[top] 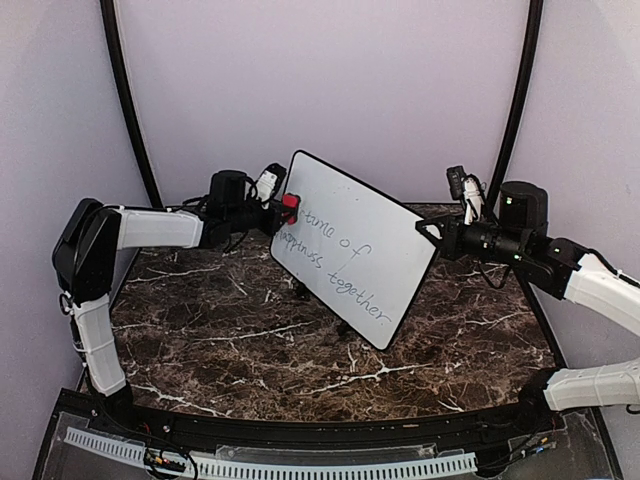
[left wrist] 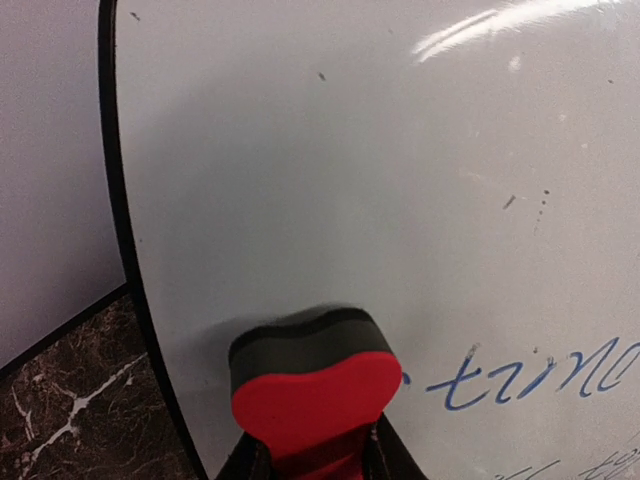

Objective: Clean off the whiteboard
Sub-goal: Erase the center of the whiteboard.

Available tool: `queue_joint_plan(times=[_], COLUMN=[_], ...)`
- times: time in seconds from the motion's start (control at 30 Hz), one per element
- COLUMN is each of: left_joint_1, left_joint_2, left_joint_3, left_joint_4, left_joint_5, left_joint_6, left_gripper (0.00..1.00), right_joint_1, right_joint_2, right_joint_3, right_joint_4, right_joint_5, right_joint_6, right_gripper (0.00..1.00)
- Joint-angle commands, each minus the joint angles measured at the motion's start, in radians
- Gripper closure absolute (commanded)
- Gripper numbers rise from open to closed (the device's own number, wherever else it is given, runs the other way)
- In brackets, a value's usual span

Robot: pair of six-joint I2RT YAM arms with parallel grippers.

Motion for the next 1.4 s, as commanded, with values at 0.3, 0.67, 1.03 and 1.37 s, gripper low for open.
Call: queue_joint_plan(times=[0.3,0.67,1.03,1.37], left_joint_1=[0.024,-0.105,-0.031,0.018], left_joint_2=[0.042,0.041,0.038,0.074], left_joint_3=[0.117,0.070,0.064,0.159], left_joint_4=[-0.097,-0.073,-0.040,-0.094], left_joint_5=[-0.013,-0.029,-0.138,-0.160], left_joint_6=[0.022,0.088,0.023,0.062], left_gripper=[0.79,0.80,0.81,0.81], right_joint_1=[0.018,0.018,0.019,0.019], right_joint_2=[0.007,0.006,0.003,0.018], right_joint_3=[-0.021,-0.021,-0.020,-0.013], right_joint_4=[-0.048,-0.046,-0.050,-0.049], right_joint_5=[-0.103,-0.105,-0.103,-0.105], right_joint_6=[-0.116,-0.117,-0.119,-0.119], right_gripper=[1.00,1.00,1.00,1.00])
